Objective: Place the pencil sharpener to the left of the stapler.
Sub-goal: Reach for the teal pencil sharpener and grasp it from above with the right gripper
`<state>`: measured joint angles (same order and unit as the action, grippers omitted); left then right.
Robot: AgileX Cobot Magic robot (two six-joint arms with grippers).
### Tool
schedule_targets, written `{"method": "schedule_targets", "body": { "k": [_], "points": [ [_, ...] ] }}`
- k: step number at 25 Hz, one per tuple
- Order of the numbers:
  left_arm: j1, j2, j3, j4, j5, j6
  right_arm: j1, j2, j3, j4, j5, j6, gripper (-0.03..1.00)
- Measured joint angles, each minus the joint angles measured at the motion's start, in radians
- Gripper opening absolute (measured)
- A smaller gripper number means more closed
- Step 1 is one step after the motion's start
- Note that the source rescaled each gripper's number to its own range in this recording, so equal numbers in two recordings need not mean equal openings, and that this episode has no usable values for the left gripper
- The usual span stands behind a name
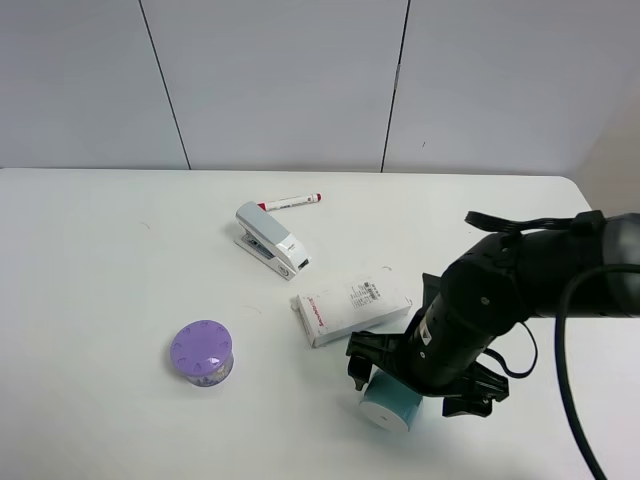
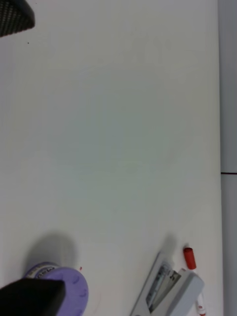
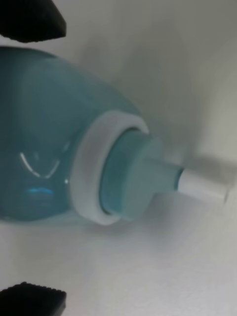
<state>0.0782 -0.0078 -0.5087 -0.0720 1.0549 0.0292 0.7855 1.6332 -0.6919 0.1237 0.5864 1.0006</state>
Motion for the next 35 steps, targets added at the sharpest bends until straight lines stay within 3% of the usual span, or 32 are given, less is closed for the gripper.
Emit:
{"method": "schedule_targets", "body": {
  "k": [35],
  "points": [
    [0.0, 0.0, 0.0, 0.0, 0.0, 0.0, 0.0, 0.043, 0.0, -0.019, -0.057, 0.003, 0.94]
  ]
}}
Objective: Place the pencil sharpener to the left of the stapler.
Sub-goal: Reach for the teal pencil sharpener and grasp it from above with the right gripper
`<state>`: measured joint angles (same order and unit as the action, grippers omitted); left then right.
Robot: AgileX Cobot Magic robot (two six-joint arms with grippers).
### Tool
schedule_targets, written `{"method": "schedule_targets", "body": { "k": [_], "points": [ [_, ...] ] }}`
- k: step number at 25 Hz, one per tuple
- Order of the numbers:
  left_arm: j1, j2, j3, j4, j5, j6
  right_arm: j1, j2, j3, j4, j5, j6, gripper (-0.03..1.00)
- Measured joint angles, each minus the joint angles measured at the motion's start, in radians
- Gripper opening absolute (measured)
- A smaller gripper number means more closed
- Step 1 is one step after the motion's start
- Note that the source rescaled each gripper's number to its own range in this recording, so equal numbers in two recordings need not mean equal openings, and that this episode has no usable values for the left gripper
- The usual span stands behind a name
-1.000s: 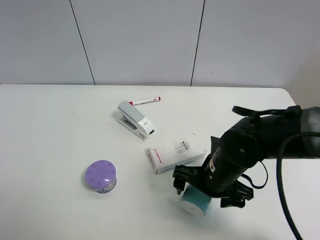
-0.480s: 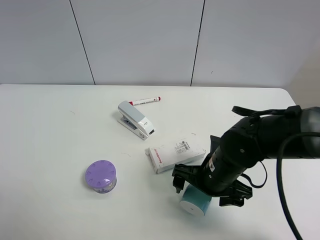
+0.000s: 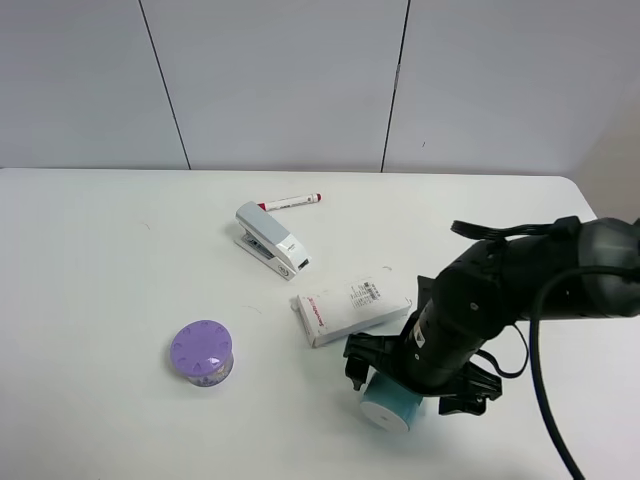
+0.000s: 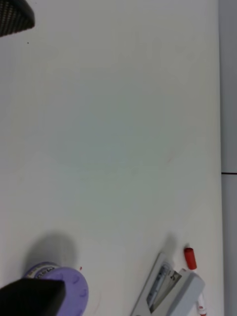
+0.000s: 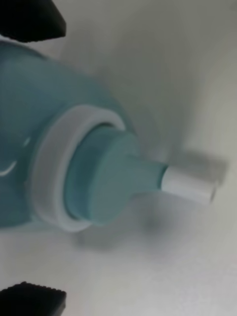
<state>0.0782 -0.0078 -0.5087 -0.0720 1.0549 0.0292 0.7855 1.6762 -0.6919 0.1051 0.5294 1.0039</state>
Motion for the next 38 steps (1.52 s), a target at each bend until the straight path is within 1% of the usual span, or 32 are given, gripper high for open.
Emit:
{"method": "schedule_targets", "body": {
  "k": [2, 4, 8, 13, 15, 19, 20, 21, 36, 38],
  "points": [
    [0.0, 0.0, 0.0, 0.0, 0.0, 0.0, 0.0, 0.0, 0.0, 0.0, -0.017, -0.004, 0.94],
    [0.0, 0.0, 0.0, 0.0, 0.0, 0.0, 0.0, 0.0, 0.0, 0.002, -0.023, -0.005, 0.9],
    [0.0, 0.0, 0.0, 0.0, 0.0, 0.0, 0.0, 0.0, 0.0, 0.023, -0.043, -0.008, 0.77],
    [0.0, 0.0, 0.0, 0.0, 0.0, 0.0, 0.0, 0.0, 0.0, 0.038, -0.044, -0.016, 0.61],
    [0.0, 0.0, 0.0, 0.0, 0.0, 0.0, 0.0, 0.001, 0.0, 0.049, -0.044, -0.021, 0.51],
    [0.0, 0.0, 0.0, 0.0, 0.0, 0.0, 0.0, 0.001, 0.003, 0.052, -0.038, -0.032, 0.22],
    [0.0, 0.0, 0.0, 0.0, 0.0, 0.0, 0.0, 0.001, 0.003, 0.052, -0.04, -0.032, 0.11],
    [0.0, 0.0, 0.0, 0.0, 0.0, 0.0, 0.0, 0.002, 0.003, 0.052, -0.04, -0.032, 0.08],
    [0.0, 0.0, 0.0, 0.0, 0.0, 0.0, 0.0, 0.0, 0.003, 0.079, -0.044, -0.097, 0.07],
    [0.0, 0.0, 0.0, 0.0, 0.0, 0.0, 0.0, -0.006, 0.003, 0.081, -0.046, -0.108, 0.06]
  ]
}}
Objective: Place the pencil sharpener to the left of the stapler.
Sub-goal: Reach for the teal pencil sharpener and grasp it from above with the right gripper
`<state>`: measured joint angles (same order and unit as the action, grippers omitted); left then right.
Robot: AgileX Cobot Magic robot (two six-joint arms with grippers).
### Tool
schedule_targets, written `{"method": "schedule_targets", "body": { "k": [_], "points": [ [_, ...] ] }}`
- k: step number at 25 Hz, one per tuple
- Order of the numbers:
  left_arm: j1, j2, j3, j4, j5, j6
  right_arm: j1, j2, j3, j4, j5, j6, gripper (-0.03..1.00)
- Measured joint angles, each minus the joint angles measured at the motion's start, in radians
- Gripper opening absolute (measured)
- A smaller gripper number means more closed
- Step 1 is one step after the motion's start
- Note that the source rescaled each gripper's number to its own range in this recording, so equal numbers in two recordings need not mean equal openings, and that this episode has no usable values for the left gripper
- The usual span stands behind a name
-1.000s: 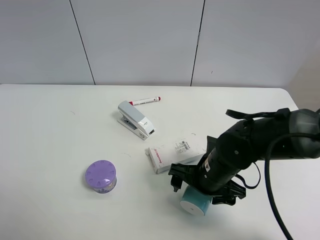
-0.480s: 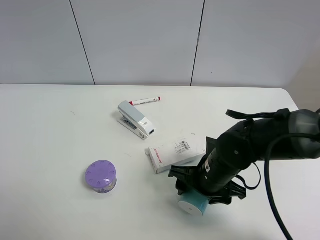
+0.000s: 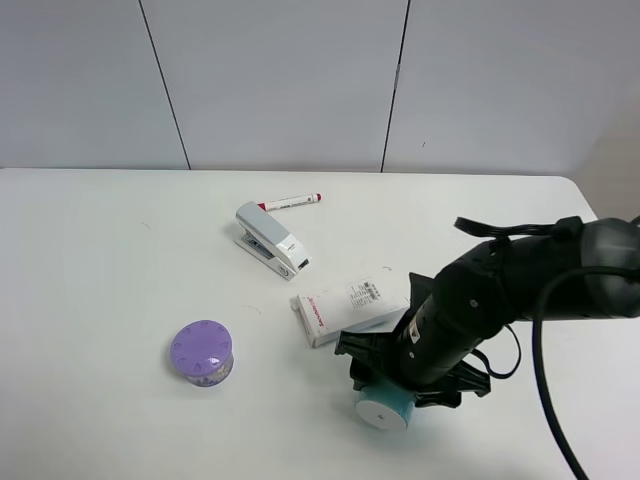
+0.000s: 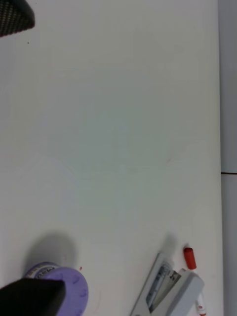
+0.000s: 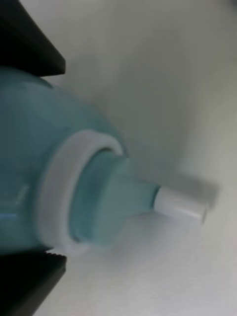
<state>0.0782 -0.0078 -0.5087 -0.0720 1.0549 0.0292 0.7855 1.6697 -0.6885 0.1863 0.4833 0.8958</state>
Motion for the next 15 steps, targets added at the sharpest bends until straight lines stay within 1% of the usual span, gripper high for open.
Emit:
{"method": "schedule_targets", "body": {
  "k": [9, 15],
  "points": [
    [0.0, 0.0, 0.0, 0.0, 0.0, 0.0, 0.0, -0.023, 0.0, 0.004, -0.006, -0.003, 0.01],
    [0.0, 0.0, 0.0, 0.0, 0.0, 0.0, 0.0, -0.026, 0.0, -0.006, -0.004, -0.003, 0.01]
  ]
}}
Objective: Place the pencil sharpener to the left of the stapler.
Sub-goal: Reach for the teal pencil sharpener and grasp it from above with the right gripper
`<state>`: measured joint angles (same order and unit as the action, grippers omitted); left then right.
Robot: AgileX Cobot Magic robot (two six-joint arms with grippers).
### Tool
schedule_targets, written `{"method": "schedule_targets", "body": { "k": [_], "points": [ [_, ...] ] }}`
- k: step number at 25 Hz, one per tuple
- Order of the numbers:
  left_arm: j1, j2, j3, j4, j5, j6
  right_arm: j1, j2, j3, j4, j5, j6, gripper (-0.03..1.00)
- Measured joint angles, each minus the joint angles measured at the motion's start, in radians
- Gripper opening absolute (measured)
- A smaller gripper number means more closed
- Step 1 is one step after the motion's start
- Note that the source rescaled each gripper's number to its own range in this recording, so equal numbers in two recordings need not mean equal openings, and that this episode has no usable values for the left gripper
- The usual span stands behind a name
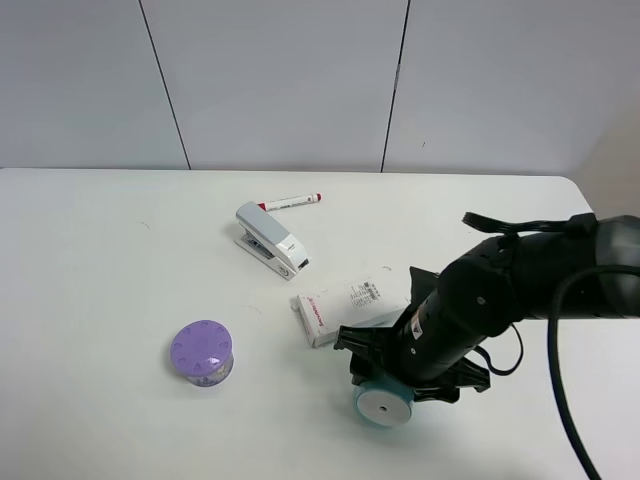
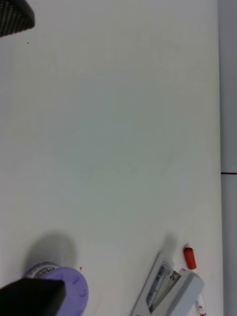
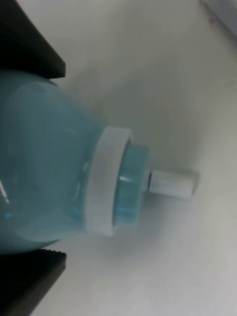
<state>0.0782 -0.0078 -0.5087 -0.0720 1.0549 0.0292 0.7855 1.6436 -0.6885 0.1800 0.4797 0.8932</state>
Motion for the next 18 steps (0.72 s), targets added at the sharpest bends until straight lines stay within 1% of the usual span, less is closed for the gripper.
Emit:
{"method": "schedule_targets", "body": {
  "k": [8, 12, 18],
  "points": [
    [0.0, 0.0, 0.0, 0.0, 0.0, 0.0, 0.0, 0.0, 0.0, -0.033, 0.038, 0.0, 0.01],
    [0.0, 0.0, 0.0, 0.0, 0.0, 0.0, 0.0, 0.001, 0.0, -0.047, 0.04, 0.0, 0.01],
    [0.0, 0.0, 0.0, 0.0, 0.0, 0.0, 0.006, 0.029, -0.001, -0.023, 0.059, 0.0, 0.01]
  ]
}}
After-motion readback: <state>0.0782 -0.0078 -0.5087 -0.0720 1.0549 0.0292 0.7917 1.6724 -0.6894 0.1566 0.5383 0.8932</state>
